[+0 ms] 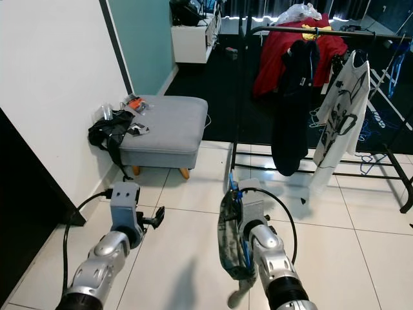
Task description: Hang hanger
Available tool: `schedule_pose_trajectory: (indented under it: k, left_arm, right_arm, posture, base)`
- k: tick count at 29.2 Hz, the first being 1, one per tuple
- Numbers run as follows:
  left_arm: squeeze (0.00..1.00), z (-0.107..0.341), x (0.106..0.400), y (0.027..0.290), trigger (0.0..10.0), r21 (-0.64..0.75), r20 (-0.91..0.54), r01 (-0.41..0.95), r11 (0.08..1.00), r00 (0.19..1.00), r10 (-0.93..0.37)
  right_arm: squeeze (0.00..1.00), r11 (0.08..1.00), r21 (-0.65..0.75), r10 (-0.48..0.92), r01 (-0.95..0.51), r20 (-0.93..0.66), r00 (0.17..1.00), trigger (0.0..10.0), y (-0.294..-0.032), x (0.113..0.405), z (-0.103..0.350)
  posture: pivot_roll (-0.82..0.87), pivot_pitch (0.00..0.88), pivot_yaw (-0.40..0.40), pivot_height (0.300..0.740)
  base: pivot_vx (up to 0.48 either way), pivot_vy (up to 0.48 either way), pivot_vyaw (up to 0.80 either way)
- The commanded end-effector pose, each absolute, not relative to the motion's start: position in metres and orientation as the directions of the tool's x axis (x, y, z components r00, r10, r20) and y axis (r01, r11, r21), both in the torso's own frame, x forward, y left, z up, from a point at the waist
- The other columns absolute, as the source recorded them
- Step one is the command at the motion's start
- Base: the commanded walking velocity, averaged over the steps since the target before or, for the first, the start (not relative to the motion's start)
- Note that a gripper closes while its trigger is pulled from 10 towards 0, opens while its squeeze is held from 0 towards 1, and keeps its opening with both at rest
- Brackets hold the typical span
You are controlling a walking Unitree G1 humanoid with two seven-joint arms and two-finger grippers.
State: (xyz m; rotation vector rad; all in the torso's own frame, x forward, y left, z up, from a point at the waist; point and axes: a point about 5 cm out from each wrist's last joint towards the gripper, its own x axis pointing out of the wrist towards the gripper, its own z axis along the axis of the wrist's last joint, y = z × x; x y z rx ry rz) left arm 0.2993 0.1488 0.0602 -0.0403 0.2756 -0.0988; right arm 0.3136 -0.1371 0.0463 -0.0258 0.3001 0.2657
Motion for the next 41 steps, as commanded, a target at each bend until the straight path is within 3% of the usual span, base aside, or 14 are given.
schedule_pose_trajectory:
  k: [1, 24, 27, 33, 41]
  left_arm:
    - [0.0, 0.0562, 0.2967, 0.1503, 10.0, -0.041, -0.29, 0.091, 0.995, 0.952, -0.099]
    - [0.0, 0.0582, 0.297, 0.1494, 10.0, -0.04, -0.279, 0.092, 0.995, 0.955, -0.099]
    - [0.0, 0.0558, 0.2975, 0.1512, 10.0, -0.108, -0.309, 0.065, 0.992, 0.946, -0.095]
    - [0.0, 0.055, 0.2975, 0.1521, 10.0, -0.084, -0.317, 0.072, 0.994, 0.944, -0.095]
    - [0.0, 0.0559, 0.2997, 0.1507, 10.0, -0.03, -0.313, 0.088, 0.996, 0.945, -0.093]
  right_arm:
    - [0.0, 0.964, 0.036, 0.262, -0.263, -0.292, 0.92, 10.0, -0.1342, 0.313, 0.0467]
    - [0.0, 0.96, 0.021, 0.273, -0.279, -0.296, 0.915, 10.0, -0.1306, 0.3133, 0.0471]
    - [0.0, 0.96, 0.02, 0.272, -0.279, -0.299, 0.915, 10.0, -0.1313, 0.3131, 0.0467]
    - [0.0, 0.96, 0.019, 0.273, -0.281, -0.297, 0.915, 10.0, -0.1308, 0.3145, 0.0481]
    - [0.0, 0.955, 0.001, 0.286, -0.298, -0.283, 0.915, 10.0, -0.1312, 0.3152, 0.0522]
  posture:
    - [0.0, 0.0, 0.011, 0.74]
    - [0.01, 0.0, 0.002, 0.74]
    - [0.01, 0.0, -0.003, 0.74]
    - [0.01, 0.0, -0.004, 0.74]
    - [0.0, 0.0, -0.001, 0.74]
  base:
    - [0.0, 0.0, 0.0]
    - [0.0, -0.423, 0.0]
    - [0.0, 0.32, 0.0]
    - [0.0, 0.48, 0.0]
    - [0.0, 0.0, 0.0]
